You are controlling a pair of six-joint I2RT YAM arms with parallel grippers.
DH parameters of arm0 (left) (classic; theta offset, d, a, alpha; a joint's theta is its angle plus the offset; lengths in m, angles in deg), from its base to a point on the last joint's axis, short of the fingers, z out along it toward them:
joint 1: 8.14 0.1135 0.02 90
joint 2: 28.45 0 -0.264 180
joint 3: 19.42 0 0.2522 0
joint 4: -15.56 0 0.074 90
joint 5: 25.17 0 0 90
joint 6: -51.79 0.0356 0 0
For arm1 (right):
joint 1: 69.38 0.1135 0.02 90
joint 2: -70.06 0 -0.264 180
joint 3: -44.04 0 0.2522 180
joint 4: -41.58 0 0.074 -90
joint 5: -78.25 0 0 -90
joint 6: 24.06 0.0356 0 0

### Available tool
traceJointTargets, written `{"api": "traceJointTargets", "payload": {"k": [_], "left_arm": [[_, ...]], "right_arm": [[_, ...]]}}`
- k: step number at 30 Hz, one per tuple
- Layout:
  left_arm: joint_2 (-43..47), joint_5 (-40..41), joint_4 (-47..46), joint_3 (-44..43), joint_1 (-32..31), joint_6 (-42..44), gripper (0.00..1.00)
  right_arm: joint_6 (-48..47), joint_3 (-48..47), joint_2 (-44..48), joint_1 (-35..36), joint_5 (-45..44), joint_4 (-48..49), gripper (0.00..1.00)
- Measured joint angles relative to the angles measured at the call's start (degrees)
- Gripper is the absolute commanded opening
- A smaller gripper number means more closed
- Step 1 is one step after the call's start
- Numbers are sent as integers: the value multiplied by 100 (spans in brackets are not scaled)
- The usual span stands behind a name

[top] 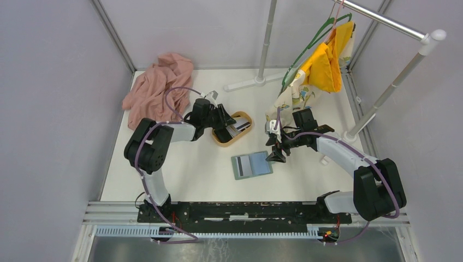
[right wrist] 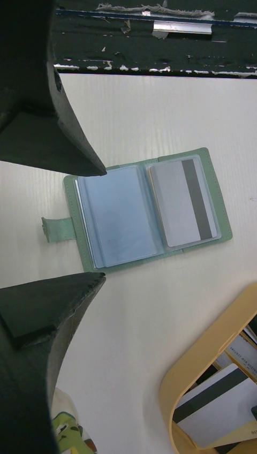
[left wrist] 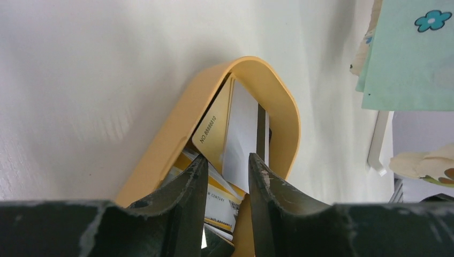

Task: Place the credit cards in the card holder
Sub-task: Pick up the credit card from the storage box.

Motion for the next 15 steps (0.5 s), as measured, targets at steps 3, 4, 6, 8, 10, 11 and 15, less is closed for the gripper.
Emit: {"api": "traceJointTargets", "payload": {"k": [3, 4, 6, 8, 10, 11, 15], "left_arm": [[-107, -17, -173, 0, 35, -214, 41], [-131, -33, -254, 0, 35, -302, 41], [-168, -66, -402, 0, 31, -442, 41], [-188, -92, -531, 0, 31, -590, 41], [-199, -96, -651, 0, 31, -719, 41], [-201, -98, -684, 0, 31, -776, 41], [-299, -90, -721, -85, 31, -1014, 41]], "right_arm": [[0, 0, 0, 0, 0, 0, 72], [0, 0, 0, 0, 0, 0, 72], [0, 0, 0, 0, 0, 0, 72], [-2, 0, 0, 0, 0, 0, 72], [0, 0, 0, 0, 0, 0, 72], [0, 0, 0, 0, 0, 0, 72], [-2, 0, 0, 0, 0, 0, 72]]}}
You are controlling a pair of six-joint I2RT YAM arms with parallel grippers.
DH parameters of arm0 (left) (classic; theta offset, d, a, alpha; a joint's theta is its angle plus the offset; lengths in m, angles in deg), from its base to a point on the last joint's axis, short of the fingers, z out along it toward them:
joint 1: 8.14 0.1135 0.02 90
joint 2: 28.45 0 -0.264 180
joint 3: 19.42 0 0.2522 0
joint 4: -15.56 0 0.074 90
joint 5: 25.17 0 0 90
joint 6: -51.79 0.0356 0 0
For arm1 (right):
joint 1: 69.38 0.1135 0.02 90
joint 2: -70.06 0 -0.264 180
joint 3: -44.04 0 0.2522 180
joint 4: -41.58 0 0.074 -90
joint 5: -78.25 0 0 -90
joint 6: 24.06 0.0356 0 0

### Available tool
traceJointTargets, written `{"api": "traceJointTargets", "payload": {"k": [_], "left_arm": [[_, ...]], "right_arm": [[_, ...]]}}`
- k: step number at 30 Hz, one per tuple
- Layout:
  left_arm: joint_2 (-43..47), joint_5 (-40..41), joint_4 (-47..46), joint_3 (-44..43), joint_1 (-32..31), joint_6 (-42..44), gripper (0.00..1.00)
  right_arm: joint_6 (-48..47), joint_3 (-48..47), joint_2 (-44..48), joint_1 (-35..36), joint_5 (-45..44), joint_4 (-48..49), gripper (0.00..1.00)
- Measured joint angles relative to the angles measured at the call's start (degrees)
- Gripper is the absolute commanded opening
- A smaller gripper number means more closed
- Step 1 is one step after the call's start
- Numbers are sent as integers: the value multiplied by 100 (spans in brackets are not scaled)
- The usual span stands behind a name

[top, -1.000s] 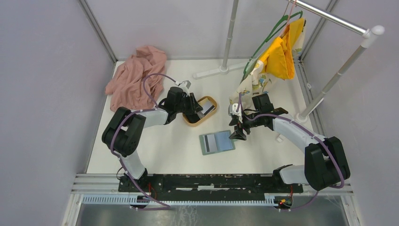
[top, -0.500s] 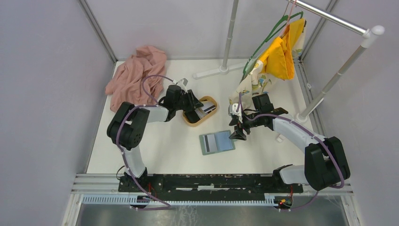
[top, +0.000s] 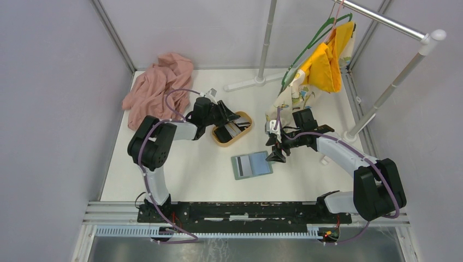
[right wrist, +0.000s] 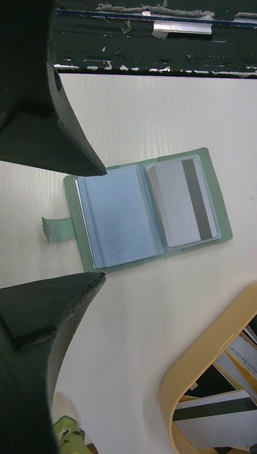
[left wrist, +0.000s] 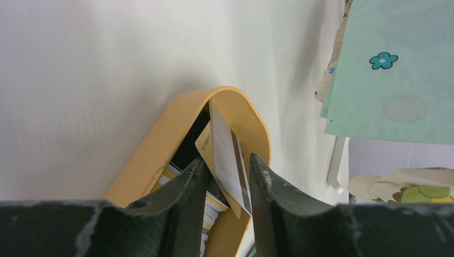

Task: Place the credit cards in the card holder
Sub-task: Pick up the credit card from the storage box.

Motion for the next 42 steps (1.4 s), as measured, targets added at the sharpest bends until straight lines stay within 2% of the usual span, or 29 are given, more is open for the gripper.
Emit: {"api": "traceJointTargets", "payload": {"k": [8, 13, 16, 25, 32, 38, 42], "left_arm": [[-212, 118, 363, -214, -13, -280, 38], [-282, 181, 433, -308, -55, -435, 14], [-326, 195, 433, -343, -76, -505, 8], [52, 284, 282, -63, -103, -459, 3], [597, 601, 238, 90, -348, 592, 3], [643, 1032, 293, 90, -608, 1576, 4], [643, 1226, 254, 87, -719, 1980, 9]], "right_arm": [[0, 0, 0, -2, 0, 0, 72], [0, 0, 0, -2, 0, 0, 72], [0, 0, 0, -2, 0, 0, 72], [0, 0, 0, -2, 15, 0, 72], [0, 0, 0, -4, 35, -2, 72], [0, 0, 0, -4, 37, 0, 72], [0, 0, 0, -15, 37, 0, 72]]}}
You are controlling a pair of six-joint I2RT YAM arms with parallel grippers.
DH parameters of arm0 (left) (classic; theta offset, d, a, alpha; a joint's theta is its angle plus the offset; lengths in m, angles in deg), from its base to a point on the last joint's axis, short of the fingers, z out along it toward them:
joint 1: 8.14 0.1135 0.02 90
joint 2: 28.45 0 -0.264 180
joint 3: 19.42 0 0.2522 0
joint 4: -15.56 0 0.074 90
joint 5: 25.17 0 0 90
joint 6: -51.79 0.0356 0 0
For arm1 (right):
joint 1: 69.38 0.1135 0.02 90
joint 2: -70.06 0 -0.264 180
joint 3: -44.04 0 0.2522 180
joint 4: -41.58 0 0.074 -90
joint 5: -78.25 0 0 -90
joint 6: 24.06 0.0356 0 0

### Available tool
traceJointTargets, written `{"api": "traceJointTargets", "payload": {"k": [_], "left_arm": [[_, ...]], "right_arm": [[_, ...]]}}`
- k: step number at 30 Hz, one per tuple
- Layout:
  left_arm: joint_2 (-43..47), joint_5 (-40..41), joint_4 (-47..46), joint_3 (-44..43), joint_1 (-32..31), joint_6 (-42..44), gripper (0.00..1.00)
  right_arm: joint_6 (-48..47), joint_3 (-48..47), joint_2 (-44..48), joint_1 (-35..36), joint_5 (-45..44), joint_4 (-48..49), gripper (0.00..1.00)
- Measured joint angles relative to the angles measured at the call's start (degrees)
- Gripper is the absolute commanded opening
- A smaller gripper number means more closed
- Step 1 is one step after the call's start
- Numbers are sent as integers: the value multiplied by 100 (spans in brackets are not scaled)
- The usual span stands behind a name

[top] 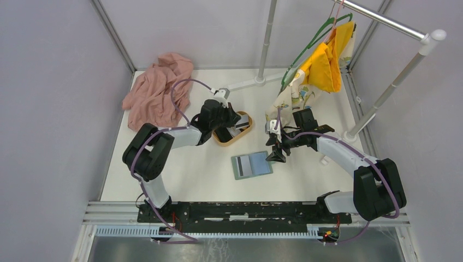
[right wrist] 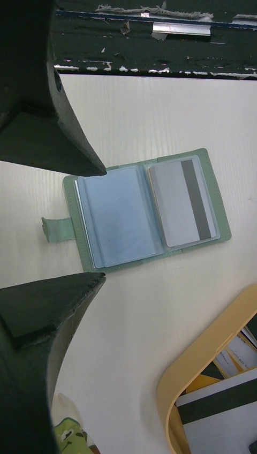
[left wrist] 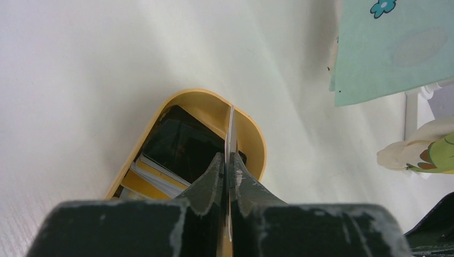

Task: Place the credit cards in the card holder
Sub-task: Pick up the credit card from the storage box.

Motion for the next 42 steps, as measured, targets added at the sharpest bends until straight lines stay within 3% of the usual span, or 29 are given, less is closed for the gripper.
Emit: {"api": "traceJointTargets", "payload": {"k": [9, 23, 42], "left_arm": [[-48, -122, -26, -2, -92, 463, 24], [-319, -664, 208, -184, -37, 490, 33], [-575, -1626, 146, -426, 433, -341, 32]], "right_arm": [[0, 0, 0, -20, 2, -2, 72], [0, 0, 0, -22, 2, -2, 72], [0, 0, 0, -28, 2, -2, 72]]}}
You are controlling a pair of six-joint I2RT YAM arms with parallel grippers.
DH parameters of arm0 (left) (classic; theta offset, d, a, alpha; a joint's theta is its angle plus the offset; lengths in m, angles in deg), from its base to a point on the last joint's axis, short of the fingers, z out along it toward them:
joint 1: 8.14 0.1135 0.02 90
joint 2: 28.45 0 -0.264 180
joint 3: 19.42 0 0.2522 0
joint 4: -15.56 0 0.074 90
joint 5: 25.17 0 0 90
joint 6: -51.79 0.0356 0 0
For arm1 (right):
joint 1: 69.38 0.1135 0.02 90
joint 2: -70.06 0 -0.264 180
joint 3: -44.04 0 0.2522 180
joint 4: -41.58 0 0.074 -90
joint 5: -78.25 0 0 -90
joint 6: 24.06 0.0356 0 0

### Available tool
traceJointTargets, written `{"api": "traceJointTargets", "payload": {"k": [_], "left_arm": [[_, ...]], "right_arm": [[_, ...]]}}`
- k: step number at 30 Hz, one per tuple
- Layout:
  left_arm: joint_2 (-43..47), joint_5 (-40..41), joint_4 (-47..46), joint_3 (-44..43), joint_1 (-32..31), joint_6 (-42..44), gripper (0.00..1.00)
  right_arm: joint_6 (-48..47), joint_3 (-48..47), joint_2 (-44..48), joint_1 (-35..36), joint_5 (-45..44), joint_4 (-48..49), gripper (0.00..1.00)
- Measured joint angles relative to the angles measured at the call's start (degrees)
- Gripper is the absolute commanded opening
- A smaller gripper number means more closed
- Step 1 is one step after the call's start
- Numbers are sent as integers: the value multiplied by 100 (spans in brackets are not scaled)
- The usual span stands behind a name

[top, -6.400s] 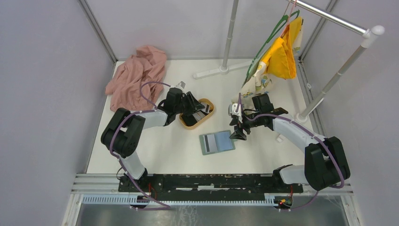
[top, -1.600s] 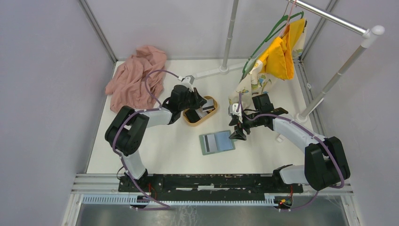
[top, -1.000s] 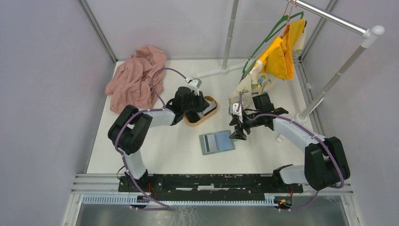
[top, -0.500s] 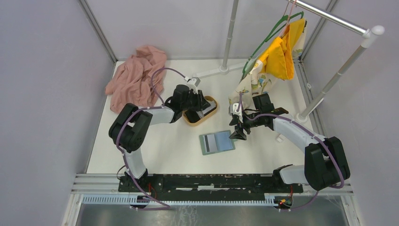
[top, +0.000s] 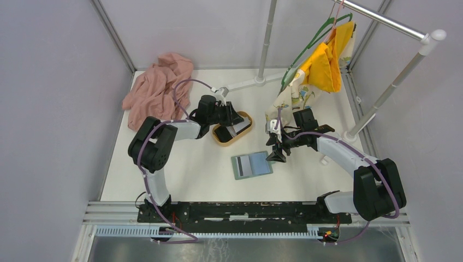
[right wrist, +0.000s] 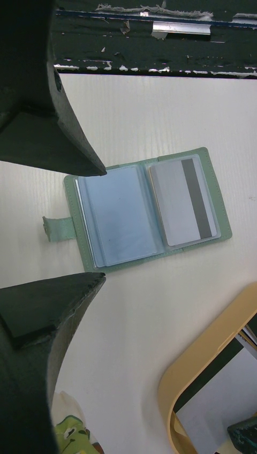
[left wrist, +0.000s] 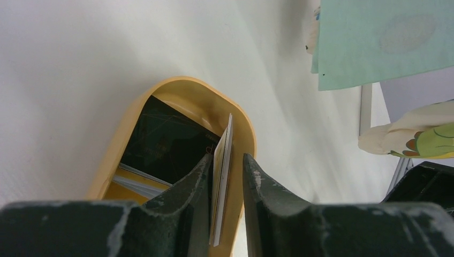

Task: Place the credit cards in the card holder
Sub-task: Pick up the credit card from the storage box.

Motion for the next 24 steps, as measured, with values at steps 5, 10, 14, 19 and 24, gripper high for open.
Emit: {"api": "traceJointTargets", "payload": {"k": [5, 10, 14, 19, 24], "left_arm": [[-26, -59, 24, -81, 31, -92, 24], [-26, -52, 22, -192, 85, -179, 17], [-26, -55, 39, -216, 129, -214, 5], [-33, -57, 48, -256, 153, -223, 2], [-17, 133, 94, -256, 153, -234, 2]], "right_arm": [[0, 0, 0, -4, 0, 0, 72], [-2, 0, 0, -9, 0, 0, 72], [0, 0, 0, -9, 2, 0, 72], [-2, 0, 0, -9, 2, 0, 72], [0, 0, 0, -20, 22, 0, 72]]}}
